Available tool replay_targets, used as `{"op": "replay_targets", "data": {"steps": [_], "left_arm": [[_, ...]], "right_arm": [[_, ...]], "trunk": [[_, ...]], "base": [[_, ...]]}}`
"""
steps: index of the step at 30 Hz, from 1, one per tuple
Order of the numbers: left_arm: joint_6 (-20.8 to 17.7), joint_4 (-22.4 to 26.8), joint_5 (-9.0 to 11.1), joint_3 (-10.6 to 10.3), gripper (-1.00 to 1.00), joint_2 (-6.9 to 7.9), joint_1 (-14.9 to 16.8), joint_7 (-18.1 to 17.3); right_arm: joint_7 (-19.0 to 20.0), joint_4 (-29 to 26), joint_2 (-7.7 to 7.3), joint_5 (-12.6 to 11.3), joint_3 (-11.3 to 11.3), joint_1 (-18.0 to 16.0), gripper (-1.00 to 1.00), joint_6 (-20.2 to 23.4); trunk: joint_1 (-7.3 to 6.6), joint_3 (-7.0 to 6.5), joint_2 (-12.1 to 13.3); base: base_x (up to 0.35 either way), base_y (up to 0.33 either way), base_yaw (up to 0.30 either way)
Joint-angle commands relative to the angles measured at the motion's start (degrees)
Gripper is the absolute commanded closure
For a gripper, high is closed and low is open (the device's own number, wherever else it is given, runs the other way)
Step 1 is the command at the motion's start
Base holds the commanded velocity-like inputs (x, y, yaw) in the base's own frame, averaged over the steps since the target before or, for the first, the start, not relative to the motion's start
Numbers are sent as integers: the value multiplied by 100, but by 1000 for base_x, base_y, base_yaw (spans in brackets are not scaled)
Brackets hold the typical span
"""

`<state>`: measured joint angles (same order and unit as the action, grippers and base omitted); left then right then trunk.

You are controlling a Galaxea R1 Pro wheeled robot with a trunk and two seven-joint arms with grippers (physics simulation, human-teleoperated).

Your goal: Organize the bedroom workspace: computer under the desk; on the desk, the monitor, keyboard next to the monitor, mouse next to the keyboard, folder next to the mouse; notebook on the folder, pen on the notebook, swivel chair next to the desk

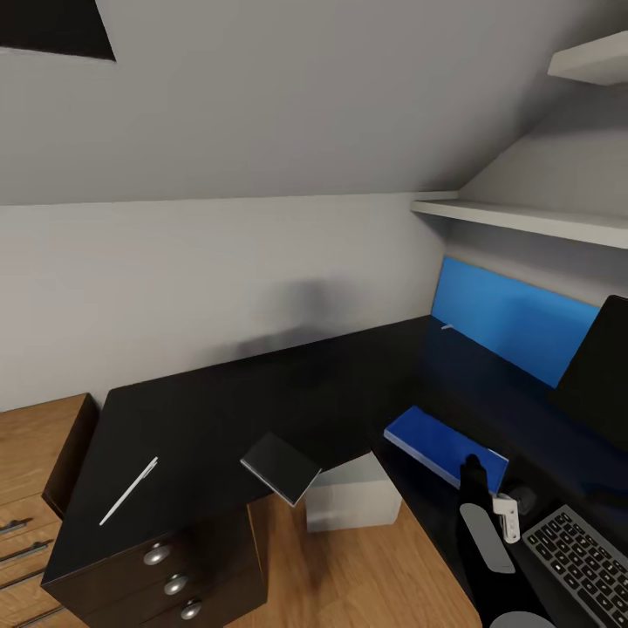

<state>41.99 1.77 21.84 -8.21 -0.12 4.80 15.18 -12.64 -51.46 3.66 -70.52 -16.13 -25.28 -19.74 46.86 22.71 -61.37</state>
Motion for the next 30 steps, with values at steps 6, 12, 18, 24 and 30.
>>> {"op": "replay_targets", "data": {"steps": [6, 12, 18, 24, 30], "left_arm": [[11, -1, 20, -49, -100, 0, 3, 36], [7, -1, 22, -49, -100, 3, 3, 37], [10, -1, 22, -49, -100, 3, 3, 37], [10, -1, 22, -49, -100, 3, 3, 37], [11, -1, 22, -49, -100, 3, 3, 37]], "right_arm": [[-1, -11, 3, -43, -4, -3, -100, -21], [-1, -12, 3, -41, -4, -3, -100, -21], [-1, -5, 8, -41, -2, -3, -100, -21], [-1, -4, 11, -41, 4, -3, -100, -21], [7, -9, 13, -50, 8, -3, -100, -18]], "trunk": [[0, 6, -4], [0, 6, -4], [0, 6, -4], [0, 6, -4], [0, 6, -4]], "base": [[-21, 0, 0], [-209, 0, 0], [-33, 0, 0], [-2, 0, 0], [0, 0, 0]]}}
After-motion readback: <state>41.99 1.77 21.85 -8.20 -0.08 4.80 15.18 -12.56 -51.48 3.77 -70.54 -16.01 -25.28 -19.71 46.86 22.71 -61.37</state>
